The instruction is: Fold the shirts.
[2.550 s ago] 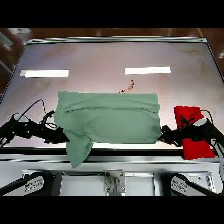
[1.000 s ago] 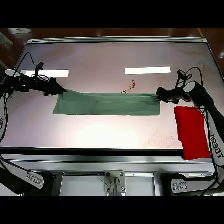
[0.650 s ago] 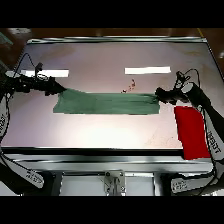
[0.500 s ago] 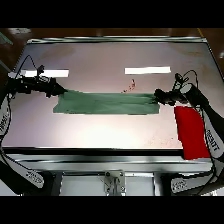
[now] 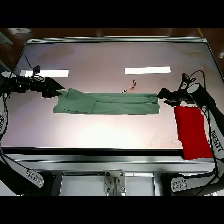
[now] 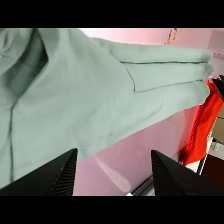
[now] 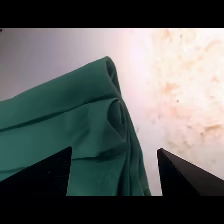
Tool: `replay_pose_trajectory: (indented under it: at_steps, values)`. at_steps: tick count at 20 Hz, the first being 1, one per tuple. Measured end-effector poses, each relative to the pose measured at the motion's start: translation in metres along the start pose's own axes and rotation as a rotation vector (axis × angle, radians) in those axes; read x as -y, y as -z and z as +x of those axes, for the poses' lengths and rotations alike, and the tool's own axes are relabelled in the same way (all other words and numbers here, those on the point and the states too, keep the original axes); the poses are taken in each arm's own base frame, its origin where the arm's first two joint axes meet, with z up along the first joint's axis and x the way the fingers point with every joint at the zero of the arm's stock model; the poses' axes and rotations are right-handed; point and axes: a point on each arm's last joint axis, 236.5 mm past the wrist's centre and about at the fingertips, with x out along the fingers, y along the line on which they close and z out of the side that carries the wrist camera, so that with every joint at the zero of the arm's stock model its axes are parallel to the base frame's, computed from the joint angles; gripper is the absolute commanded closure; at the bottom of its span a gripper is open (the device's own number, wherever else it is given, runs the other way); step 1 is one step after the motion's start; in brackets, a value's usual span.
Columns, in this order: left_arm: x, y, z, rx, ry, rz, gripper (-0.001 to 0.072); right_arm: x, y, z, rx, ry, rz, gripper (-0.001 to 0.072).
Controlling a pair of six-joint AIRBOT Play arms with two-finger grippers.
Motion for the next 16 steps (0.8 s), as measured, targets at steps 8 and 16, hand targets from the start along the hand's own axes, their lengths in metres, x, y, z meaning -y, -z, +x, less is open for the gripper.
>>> replay_pose_trajectory:
  at_steps: [8, 16]
  values:
    - [0.055, 0.001, -0.039, 0.03, 0.009, 0.124, 0.0165, -0.001, 0.026, 0.031, -0.126, -0.104, 0.136, 0.0058]
    - [0.117, 0.01, -0.037, 0.037, 0.105, 0.216, 0.0561, -0.023, 0.02, 0.043, -0.075, -0.142, 0.1, 0.0653]
